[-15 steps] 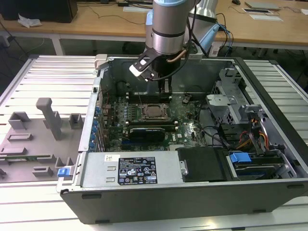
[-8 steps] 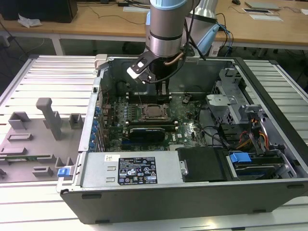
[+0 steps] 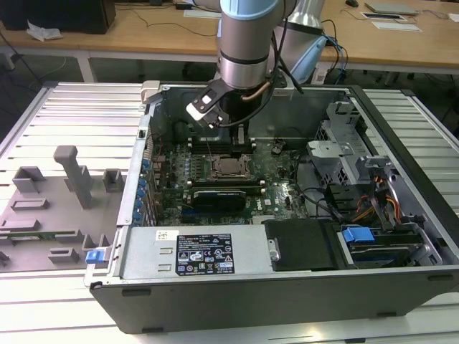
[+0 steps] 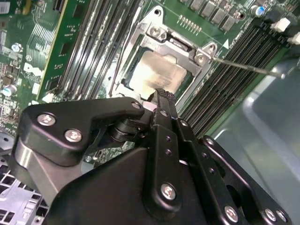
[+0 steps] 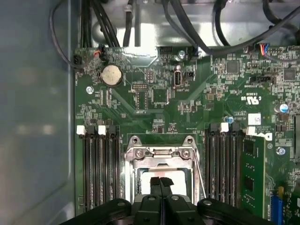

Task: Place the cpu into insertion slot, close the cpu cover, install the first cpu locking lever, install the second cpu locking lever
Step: 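Close the cpu cover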

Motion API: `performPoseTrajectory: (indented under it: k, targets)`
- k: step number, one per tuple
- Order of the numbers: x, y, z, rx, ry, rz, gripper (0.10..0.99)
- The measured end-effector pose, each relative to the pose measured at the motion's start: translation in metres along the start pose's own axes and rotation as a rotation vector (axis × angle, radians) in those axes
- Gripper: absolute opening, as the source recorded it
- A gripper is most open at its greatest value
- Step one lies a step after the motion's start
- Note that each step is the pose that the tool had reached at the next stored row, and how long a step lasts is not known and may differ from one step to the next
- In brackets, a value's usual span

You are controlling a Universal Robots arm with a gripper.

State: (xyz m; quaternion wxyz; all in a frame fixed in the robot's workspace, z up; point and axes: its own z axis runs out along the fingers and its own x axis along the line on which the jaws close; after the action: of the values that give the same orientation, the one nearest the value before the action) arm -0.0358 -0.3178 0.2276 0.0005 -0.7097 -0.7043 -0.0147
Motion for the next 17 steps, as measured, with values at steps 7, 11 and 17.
performPoseTrajectory:
  k: [7,11,17]
  targets:
    - [-0.0006,-0.0042,0.0024,0.001,-0.0003,0.0,0.106]
    - [-0.0006,-0.0042,0.0025,0.003,-0.0009,-0.094,0.106]
    - [-0.0005,-0.0042,0.0025,0.007,-0.0111,-0.262,0.106]
